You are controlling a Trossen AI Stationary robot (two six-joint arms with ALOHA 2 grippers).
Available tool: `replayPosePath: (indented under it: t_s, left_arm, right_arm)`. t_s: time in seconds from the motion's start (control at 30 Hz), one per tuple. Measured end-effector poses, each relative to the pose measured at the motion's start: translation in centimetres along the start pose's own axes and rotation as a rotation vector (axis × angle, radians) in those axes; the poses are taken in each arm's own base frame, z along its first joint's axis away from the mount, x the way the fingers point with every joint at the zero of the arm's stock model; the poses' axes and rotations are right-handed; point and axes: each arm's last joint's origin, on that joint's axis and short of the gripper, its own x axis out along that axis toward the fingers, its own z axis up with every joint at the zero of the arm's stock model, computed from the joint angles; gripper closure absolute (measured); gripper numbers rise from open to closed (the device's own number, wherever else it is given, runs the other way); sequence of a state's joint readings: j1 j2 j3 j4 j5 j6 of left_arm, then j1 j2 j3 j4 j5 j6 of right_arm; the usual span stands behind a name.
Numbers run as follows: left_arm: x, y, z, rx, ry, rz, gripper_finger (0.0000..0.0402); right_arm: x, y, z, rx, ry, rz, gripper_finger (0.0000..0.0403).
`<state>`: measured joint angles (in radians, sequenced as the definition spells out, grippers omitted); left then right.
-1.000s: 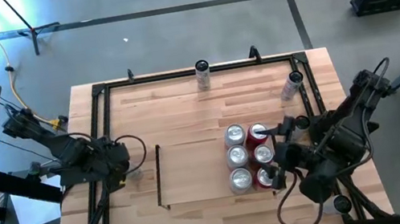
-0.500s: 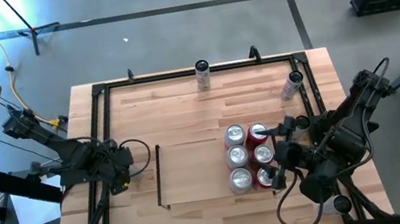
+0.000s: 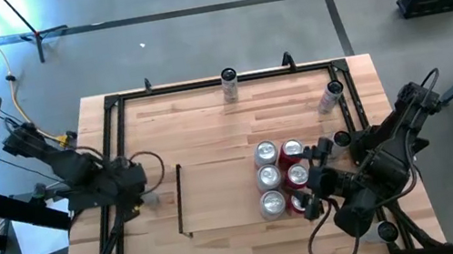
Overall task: Place canned beverage on shelf
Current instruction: Put the top left white-blue soda can on the shelf
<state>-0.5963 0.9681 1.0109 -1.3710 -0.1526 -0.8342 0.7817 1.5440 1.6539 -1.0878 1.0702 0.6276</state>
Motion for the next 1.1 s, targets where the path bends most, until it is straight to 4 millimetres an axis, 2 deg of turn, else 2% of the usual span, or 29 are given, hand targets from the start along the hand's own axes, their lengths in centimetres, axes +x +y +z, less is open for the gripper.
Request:
replayPosePath:
  t_s: [0.23,0.37,0.57,0.7,0.77,0.97,1.1]
  left_arm:
    - [-7.6,0.7,1.3,-0.051,-0.054,-0.063,0.0165]
    - [-11.4,0.7,2.9,-0.022,-0.193,-0.146,0.0165]
    - [-14.7,0.0,6.5,0.097,-0.309,-0.144,0.0165]
    - [-15.2,-0.7,9.3,0.204,-0.325,-0.112,0.0165]
    - [-14.9,-1.3,11.1,0.252,-0.328,-0.097,0.0165]
    - [-12.3,-2.3,16.2,0.367,-0.256,-0.049,0.0165]
    - [-9.9,-2.4,18.7,0.393,-0.193,-0.007,0.0165]
  right_arm:
    - [0.2,-0.2,0.2,0.004,-0.020,-0.033,0.0061]
    - [0.8,-0.4,0.4,0.022,-0.017,-0.046,0.0061]
    - [1.8,-0.8,1.0,0.051,-0.015,-0.058,0.0061]
    - [2.3,-0.9,1.4,0.046,-0.029,-0.060,0.0061]
    - [2.4,-0.8,1.8,0.041,-0.046,-0.055,0.0061]
    - [2.4,-0.3,2.9,0.010,-0.096,0.008,0.0061]
    - [2.4,-0.2,2.9,0.030,-0.089,0.031,0.0061]
